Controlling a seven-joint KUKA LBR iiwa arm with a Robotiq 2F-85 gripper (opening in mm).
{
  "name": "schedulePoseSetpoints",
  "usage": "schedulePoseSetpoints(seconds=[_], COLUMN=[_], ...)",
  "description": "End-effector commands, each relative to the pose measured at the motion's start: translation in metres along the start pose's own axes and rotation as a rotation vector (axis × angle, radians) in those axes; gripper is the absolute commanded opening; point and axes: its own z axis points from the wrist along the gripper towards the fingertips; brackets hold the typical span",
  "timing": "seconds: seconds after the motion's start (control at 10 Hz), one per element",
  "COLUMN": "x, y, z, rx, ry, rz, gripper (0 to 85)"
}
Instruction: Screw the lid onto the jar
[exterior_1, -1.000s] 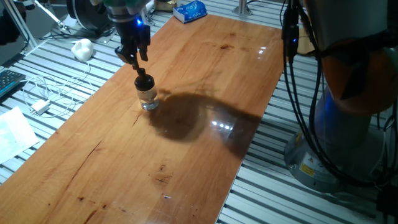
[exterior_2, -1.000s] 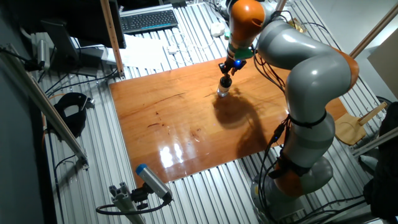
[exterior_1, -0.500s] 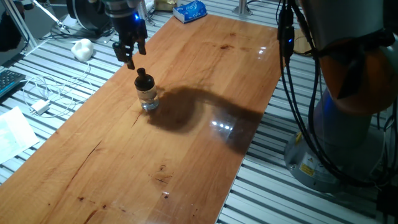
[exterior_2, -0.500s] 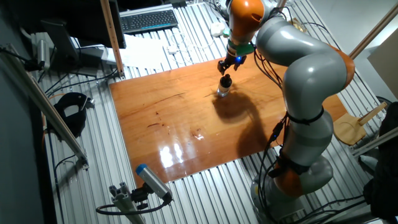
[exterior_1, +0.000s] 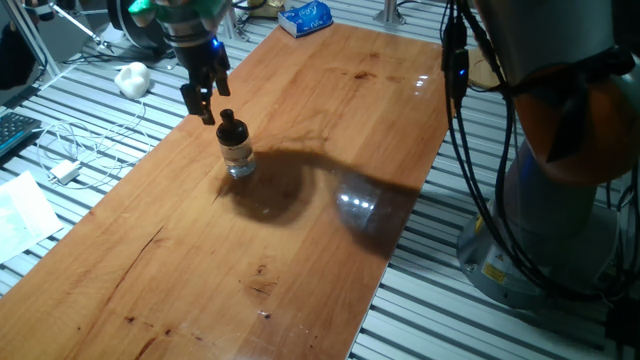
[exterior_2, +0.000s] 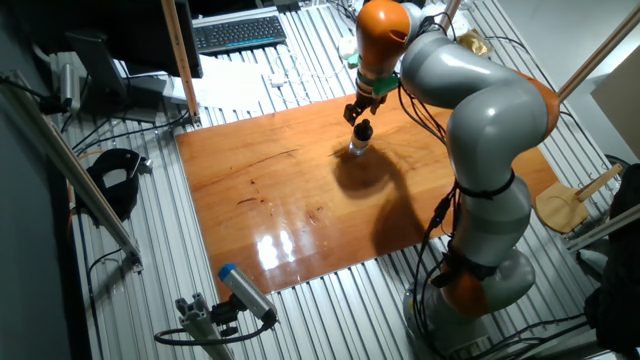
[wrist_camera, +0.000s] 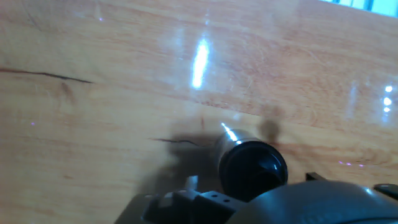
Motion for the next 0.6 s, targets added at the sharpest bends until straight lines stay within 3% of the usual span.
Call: schedulePoseSetpoints(seconds=[0.0, 0.2, 0.5], x=[-0.003, -0.005, -0.005], y=[-0.002, -0.007, -0.013], z=[0.001, 0.005, 0.015], rx=[-0.001, 0.003, -0.007], ry=[0.000, 0.021, 0.025], rz=[-0.013, -0.019, -0.047], gripper=[85.0, 85.0, 85.0])
